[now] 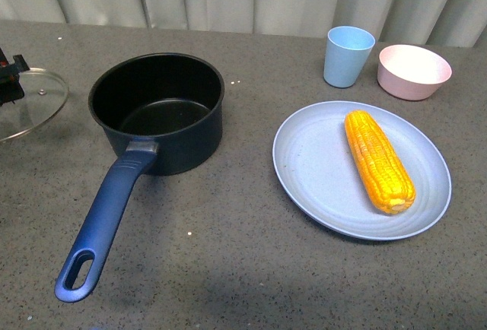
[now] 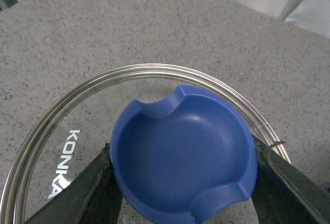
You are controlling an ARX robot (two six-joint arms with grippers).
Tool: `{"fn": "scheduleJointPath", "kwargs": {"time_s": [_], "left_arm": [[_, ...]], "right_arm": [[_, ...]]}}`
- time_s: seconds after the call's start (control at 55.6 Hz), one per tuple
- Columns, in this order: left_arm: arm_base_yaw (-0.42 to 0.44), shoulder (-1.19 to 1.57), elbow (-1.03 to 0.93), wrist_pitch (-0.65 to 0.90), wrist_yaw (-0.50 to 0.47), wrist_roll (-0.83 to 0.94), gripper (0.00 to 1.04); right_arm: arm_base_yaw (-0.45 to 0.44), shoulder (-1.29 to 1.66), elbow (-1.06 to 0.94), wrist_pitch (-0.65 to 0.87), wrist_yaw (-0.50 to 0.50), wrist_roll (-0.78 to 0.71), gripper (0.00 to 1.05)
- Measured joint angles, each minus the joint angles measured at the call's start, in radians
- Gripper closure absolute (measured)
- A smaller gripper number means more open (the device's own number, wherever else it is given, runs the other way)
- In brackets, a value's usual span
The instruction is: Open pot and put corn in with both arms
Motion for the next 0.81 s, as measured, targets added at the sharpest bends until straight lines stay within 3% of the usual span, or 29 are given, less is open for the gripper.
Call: {"fn": "scheduleJointPath", "kwargs": {"time_s": [0.773, 0.809], "left_arm": [[-0.002, 0.109, 0.069, -0.087, 0.047, 0.001, 0.45], [-0.002, 0.109, 0.069, -0.089, 0.048, 0.0, 0.4]], "right_arm": [[0.0, 0.0, 0.0, 0.0, 0.0, 0.0, 0.09], [0.0, 0.0, 0.0, 0.0, 0.0, 0.0, 0.09]]}}
